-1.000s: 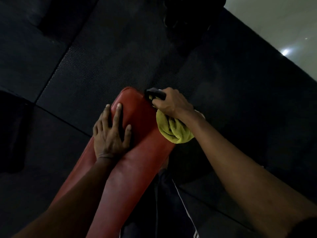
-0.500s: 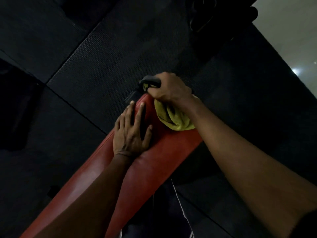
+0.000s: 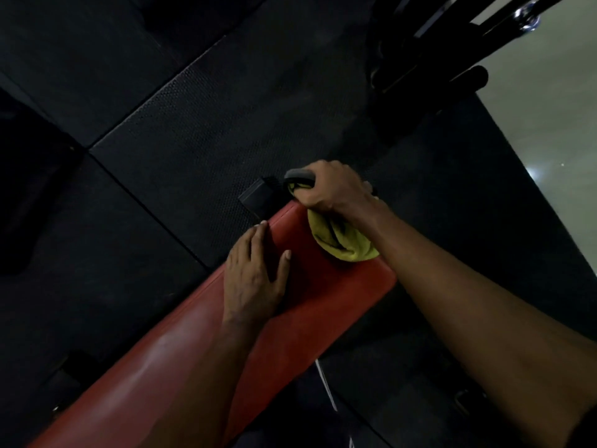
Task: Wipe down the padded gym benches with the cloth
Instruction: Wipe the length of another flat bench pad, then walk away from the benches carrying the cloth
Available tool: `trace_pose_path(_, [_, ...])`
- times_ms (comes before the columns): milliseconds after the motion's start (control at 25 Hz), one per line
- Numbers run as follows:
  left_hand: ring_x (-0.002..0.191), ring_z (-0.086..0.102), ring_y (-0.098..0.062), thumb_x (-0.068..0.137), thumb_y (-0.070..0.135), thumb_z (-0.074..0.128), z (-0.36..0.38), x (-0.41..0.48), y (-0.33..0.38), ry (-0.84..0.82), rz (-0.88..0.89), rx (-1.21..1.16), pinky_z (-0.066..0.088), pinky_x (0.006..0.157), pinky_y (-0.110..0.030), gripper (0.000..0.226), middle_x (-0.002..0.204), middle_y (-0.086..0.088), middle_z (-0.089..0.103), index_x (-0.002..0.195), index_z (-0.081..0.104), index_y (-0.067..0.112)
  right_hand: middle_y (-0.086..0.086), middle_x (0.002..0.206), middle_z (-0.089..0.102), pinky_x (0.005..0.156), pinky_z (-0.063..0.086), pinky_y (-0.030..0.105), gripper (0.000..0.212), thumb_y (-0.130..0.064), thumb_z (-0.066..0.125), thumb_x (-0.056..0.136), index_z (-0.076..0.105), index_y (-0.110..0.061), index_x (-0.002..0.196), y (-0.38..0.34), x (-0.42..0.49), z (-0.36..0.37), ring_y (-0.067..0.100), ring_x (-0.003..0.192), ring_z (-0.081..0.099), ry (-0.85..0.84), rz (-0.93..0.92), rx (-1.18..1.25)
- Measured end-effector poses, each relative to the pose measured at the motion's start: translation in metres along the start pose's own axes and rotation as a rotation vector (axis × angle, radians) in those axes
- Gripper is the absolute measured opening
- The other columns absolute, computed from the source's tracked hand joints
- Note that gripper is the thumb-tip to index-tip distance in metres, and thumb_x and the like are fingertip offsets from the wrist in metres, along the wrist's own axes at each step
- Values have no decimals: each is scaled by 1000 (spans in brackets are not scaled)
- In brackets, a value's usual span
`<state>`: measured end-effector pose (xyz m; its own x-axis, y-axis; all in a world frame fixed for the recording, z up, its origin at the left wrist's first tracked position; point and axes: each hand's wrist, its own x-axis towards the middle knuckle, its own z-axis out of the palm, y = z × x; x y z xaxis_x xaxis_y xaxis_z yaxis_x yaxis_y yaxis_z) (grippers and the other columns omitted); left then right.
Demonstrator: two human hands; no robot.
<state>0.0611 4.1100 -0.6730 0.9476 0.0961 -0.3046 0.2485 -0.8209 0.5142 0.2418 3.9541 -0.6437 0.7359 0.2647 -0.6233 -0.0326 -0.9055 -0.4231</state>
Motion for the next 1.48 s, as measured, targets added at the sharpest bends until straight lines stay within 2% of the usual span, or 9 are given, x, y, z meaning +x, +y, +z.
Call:
trace_pose_path(160, [144,34,-27,103,48,35,-2,-20,-22,-53,39,78,31,118,-45,65,158,-10,35,158,24,15,-1,103,72,78,32,31,43,-48,59,87,71,-29,123,-10,2,17,22,100,65,96,-153,-244])
trace_pose_path(320, [137,41,-31,101,46,34,4,-17,-19,-14,47,140,35,113,-47,66,153,-14,41,156,29,10,-3,104,71,79,35,32,55,-58,49,76,70,-35,122,-10,13,16,21,99,64,-51,-252,-323])
trace_pose_path(440, [138,39,-30,101,46,33,6,-19,-21,0,44,153,33,113,-47,65,153,-13,40,156,29,11,-3,113,68,85,46,35,56,-57,55,80,65,-32,129,-2,12,11,21,104,64,-55,-192,-151])
trace_pose_path(640, [140,37,-29,101,49,29,7,-17,-19,-30,7,149,32,114,-48,66,155,-11,40,157,28,14,7,142,48,107,43,53,86,-64,65,78,36,-20,146,6,-18,30,29,129,51,328,1,43])
trace_pose_path(760, [143,33,-27,101,51,28,1,-17,-17,-69,-13,121,29,117,-47,66,158,-7,36,158,26,18,8,152,44,110,37,57,91,-78,52,84,35,-21,153,14,-40,35,35,135,45,241,181,-52])
trace_pose_path(880, [146,30,-24,99,51,33,-9,-13,-10,-143,-54,34,25,119,-45,67,160,-4,33,158,26,20,8,145,51,108,38,52,77,-65,54,93,41,-17,152,19,-42,25,33,132,48,192,126,11])
trace_pose_path(1120, [145,32,-26,94,44,42,-70,20,38,-267,-12,6,25,115,-46,58,159,-1,36,147,46,22,8,132,66,101,50,37,66,-58,68,90,54,-22,143,32,-97,-58,28,125,60,326,179,410])
trace_pose_path(1280, [141,39,-25,94,42,44,-143,46,106,-247,93,-27,31,113,-46,49,155,-3,41,137,57,22,6,128,69,97,50,33,67,-63,69,86,56,-26,140,35,-161,-135,27,122,62,360,186,407])
trace_pose_path(1480, [144,37,-23,99,37,56,-246,51,211,-201,322,-21,35,115,-45,50,159,-4,33,146,47,22,6,129,67,90,46,29,63,-58,68,90,55,-24,141,15,-246,-247,27,121,62,501,120,387])
